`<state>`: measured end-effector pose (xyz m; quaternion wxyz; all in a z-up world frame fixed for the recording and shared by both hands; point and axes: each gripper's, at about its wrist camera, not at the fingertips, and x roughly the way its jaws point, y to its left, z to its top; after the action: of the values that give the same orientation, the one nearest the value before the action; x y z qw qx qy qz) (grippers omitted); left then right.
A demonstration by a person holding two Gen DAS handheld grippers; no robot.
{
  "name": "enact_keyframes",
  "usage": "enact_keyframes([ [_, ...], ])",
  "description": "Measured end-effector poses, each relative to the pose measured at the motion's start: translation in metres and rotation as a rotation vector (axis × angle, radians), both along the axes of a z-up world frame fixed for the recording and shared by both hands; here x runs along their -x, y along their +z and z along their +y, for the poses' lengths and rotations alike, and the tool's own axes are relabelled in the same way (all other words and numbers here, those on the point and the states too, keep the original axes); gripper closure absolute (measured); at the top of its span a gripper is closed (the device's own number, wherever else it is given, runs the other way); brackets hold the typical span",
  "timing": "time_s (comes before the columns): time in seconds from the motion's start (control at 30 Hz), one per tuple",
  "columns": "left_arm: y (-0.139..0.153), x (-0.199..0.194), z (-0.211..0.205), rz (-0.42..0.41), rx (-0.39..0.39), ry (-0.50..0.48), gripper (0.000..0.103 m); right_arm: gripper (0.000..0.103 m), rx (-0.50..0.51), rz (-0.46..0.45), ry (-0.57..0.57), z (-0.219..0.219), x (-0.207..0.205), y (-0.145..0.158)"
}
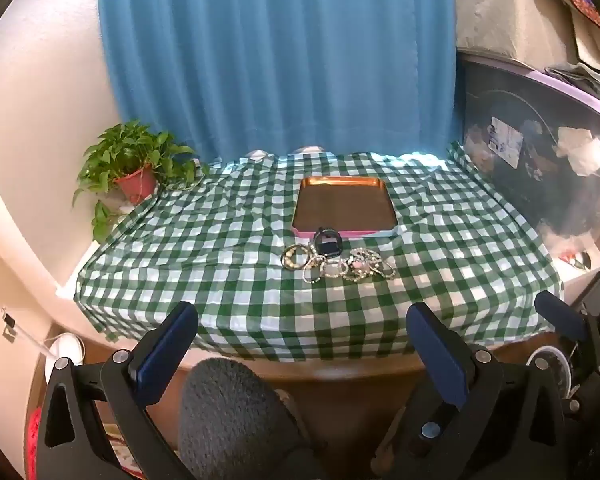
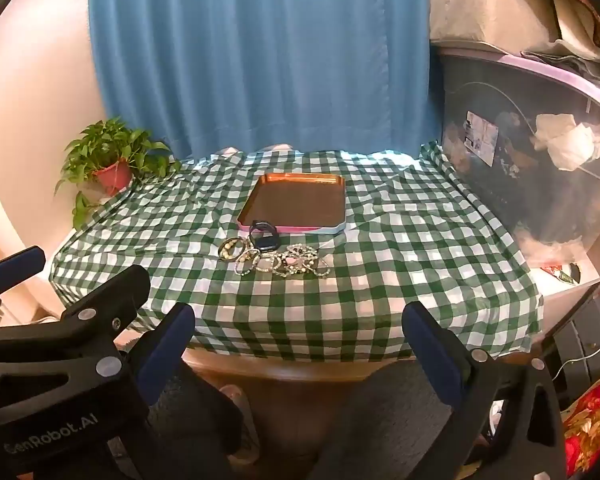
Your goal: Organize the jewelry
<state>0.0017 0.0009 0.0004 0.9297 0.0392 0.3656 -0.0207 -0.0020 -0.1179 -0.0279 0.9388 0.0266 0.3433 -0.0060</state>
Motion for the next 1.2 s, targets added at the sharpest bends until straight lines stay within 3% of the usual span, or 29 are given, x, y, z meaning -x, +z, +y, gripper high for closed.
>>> enact_keyframes([
  [0.07, 0.000, 0.002, 0.000, -0.030, 0.002, -0.005, 0.000, 0.000, 0.008, 0.012, -0.003, 0.000, -0.001, 0.000],
  [0.3, -0.001, -0.012, -0.001, 0.001, 0.016, -0.036, 0.000, 0.000, 0.007, 0.012, -0.016, 0.001, -0.002, -0.004],
  [0.53, -0.013, -0.021, -0.007, -0.002, -0.032, -0.021, 0.000, 0.000, 0.023, 0.025, -0.021, 0.002, -0.011, -0.014],
  [1.2, -0.025, -0.019, -0.001, 0.003, -0.028, -0.005, 0.000, 0.000, 0.025, 0.034, -0.004, 0.009, -0.015, -0.021],
])
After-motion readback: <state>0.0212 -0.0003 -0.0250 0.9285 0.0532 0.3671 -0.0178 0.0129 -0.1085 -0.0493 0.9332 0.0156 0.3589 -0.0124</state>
